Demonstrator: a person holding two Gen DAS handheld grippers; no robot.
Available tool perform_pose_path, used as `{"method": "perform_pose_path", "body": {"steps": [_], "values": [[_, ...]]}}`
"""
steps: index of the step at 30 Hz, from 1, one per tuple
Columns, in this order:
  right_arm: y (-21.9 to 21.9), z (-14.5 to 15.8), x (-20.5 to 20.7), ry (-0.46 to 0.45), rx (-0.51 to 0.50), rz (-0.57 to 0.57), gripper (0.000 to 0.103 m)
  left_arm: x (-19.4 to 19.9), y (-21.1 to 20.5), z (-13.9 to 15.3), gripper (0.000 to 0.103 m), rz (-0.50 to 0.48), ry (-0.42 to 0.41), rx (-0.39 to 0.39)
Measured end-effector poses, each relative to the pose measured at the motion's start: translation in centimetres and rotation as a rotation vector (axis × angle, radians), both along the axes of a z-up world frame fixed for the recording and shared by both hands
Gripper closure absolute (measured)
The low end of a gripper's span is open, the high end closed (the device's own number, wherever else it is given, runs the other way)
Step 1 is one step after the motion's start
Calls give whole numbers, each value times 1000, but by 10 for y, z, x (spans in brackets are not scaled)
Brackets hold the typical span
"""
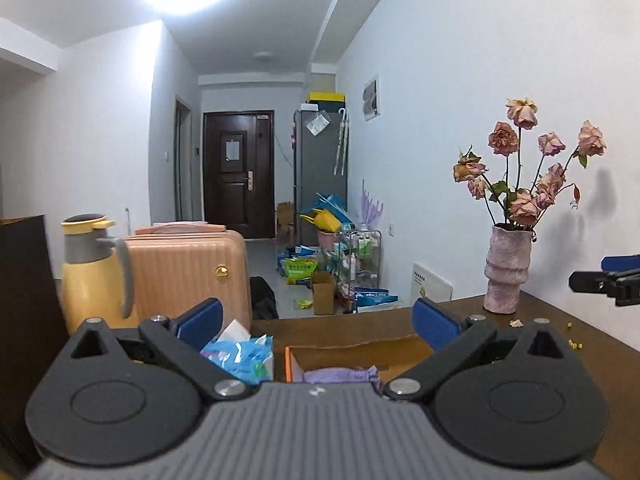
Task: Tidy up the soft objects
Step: 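Raise both tools out of the cardboard box, then grasp the iridescent wrapped ball with the left tool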
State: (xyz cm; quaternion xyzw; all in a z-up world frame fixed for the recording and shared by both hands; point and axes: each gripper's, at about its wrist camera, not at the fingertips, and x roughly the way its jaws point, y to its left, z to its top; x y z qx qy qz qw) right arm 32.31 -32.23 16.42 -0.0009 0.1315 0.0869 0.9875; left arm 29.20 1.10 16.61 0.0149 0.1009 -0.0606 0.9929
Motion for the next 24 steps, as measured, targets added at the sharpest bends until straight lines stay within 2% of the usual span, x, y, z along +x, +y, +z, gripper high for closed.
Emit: {"method": "perform_pose_path", "body": {"steps": [5, 11, 19, 21, 24], "values": [[12, -18, -62, -67, -8, 21, 0, -54, 2, -30, 0, 10, -26, -2], [26, -56, -143, -121, -26, 40, 0, -129, 2, -72, 0, 1, -75, 10], [35, -115, -237, -84, 51, 42, 0, -218, 10, -128, 0, -19, -27, -35], [37, -131, -258, -72, 76, 8, 0, -229, 12, -136, 0, -23, 5, -41], [40, -149, -278, -49, 85, 34, 0, -239, 10, -141, 0, -55, 40, -34]]}}
